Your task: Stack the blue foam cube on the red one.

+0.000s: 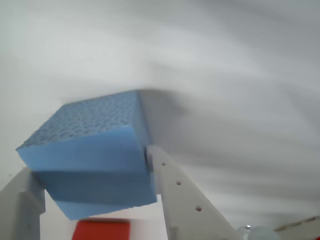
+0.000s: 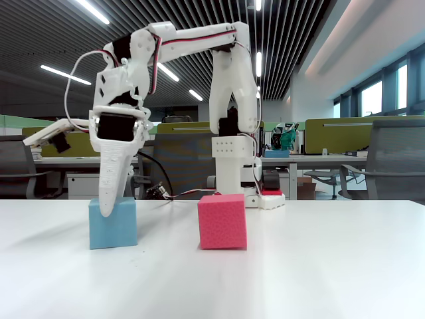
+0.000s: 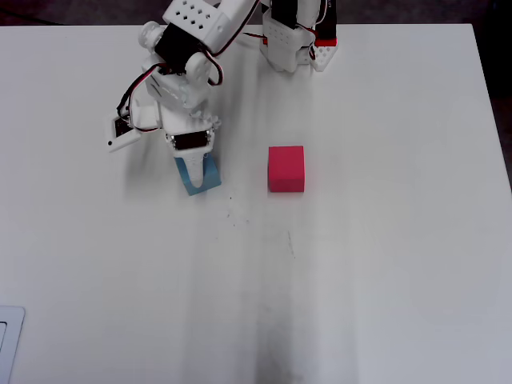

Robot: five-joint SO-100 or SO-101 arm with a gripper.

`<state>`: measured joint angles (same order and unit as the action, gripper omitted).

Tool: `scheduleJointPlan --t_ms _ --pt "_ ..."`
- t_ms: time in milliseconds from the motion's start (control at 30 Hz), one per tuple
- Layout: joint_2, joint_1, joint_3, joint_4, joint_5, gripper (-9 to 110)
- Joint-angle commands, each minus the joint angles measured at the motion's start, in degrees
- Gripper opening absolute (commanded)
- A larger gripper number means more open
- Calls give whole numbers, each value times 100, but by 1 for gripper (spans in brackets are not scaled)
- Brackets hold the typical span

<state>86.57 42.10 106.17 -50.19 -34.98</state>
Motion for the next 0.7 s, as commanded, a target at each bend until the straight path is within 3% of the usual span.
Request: scheduleJointPlan --t_ms 0,233,667 --pt "44 -26 -387 -18 -18 22" --pt "220 -141 -1107 -694 167 21" --pt "1345 -1037 -2127 -1846 1758 21"
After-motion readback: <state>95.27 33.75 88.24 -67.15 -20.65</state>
